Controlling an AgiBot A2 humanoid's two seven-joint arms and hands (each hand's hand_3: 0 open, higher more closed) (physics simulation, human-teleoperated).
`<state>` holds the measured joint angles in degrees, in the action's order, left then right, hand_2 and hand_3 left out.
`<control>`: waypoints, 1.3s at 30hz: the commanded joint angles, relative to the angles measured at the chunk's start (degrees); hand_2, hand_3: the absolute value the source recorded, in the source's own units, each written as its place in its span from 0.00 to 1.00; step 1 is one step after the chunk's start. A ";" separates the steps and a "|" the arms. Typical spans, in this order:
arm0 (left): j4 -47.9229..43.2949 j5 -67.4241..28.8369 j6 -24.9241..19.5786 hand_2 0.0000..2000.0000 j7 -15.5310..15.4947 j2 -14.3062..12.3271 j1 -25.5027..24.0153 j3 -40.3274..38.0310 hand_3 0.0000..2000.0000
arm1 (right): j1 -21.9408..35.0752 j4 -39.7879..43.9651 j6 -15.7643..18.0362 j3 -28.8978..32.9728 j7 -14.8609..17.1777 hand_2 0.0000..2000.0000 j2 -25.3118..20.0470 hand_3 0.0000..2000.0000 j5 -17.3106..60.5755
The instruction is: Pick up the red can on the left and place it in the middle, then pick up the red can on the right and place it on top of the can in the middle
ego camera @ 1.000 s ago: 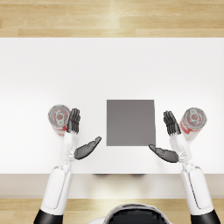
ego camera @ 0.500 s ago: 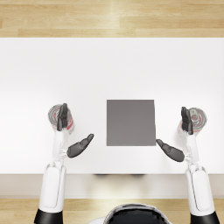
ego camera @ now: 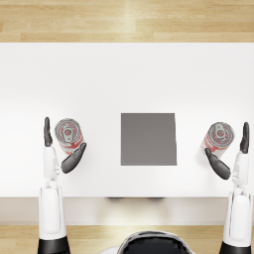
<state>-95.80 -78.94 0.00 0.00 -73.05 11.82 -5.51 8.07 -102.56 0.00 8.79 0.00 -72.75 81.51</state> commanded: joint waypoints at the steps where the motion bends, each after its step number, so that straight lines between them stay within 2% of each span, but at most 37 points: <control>1: 5.03 -0.02 0.00 0.00 0.00 -0.11 0.33 0.38 0.00 | -0.21 5.02 0.00 0.36 0.00 0.00 -0.11 0.00 0.02; 2: 6.41 -0.04 0.00 0.00 0.00 -0.22 0.41 0.71 0.00 | -0.03 6.13 0.00 0.27 0.00 0.00 -0.18 0.00 0.04; 4: 9.90 -0.06 0.00 0.00 0.00 -0.47 1.17 1.29 0.00 | 0.07 13.51 0.00 -1.30 0.00 0.00 -0.31 0.00 0.06; 6: 11.91 -0.07 0.00 0.00 0.00 -0.72 1.50 1.86 0.00 | 0.93 16.11 0.00 -1.90 0.00 0.00 -0.53 0.00 0.07; 8: 13.91 -0.07 0.00 0.00 0.00 -0.98 1.86 2.62 0.00 | 2.68 15.13 0.00 -1.93 0.00 0.00 -0.67 0.00 0.08; 21: 29.25 -0.07 0.00 0.00 0.00 -2.87 8.05 3.14 0.00 | 9.19 34.37 -0.11 -5.67 0.00 0.00 -2.38 0.00 0.08; 29: 32.88 -0.06 -0.36 0.00 -0.03 -3.81 10.21 2.35 0.00 | 11.83 38.46 0.87 -5.48 -0.12 0.00 -3.20 0.00 0.08; 30: 34.25 -0.05 -0.46 0.68 -0.04 -3.95 10.77 2.42 0.16 | 12.15 39.34 1.15 -5.31 -0.16 0.00 -3.29 0.00 0.07; 31: 35.18 -0.04 -0.96 1.00 -0.11 -4.08 11.32 2.40 0.33 | 11.89 38.78 1.39 -5.09 -0.18 0.00 -3.35 0.00 0.07; 32: 37.32 -0.05 -1.68 1.00 -0.10 -4.17 11.96 2.68 0.49 | 11.63 38.45 1.48 -4.93 -0.19 0.68 -3.41 0.16 0.07; 33: 38.18 -0.05 -2.34 1.00 -0.21 -4.20 12.27 2.82 0.65 | 11.62 38.22 3.30 -4.82 -0.15 1.00 -3.45 0.33 0.08; 34: 35.49 -0.03 -2.32 1.00 -0.42 -4.14 10.64 2.58 0.76 | 11.55 37.23 4.52 -4.77 -0.09 1.00 -3.51 0.49 0.08; 35: 38.45 -0.02 -1.97 1.00 -0.58 -4.26 12.51 3.03 0.76 | 11.54 36.13 5.21 -4.39 -0.04 1.00 -3.61 0.65 0.08; 36: 36.44 -0.01 -1.66 1.00 -0.72 -4.25 12.04 3.15 0.76 | 11.30 34.75 4.32 -3.96 -0.10 1.00 -3.72 0.76 0.09; 39: 23.68 -0.06 -1.43 1.00 -0.55 -4.32 8.38 4.23 0.76 | 9.86 28.07 2.69 -4.04 -0.29 1.00 -4.01 0.76 0.10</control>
<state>-65.05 -79.00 -1.39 -0.47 -77.51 21.07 -1.96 17.72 -69.48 2.79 4.51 -0.31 -76.83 81.61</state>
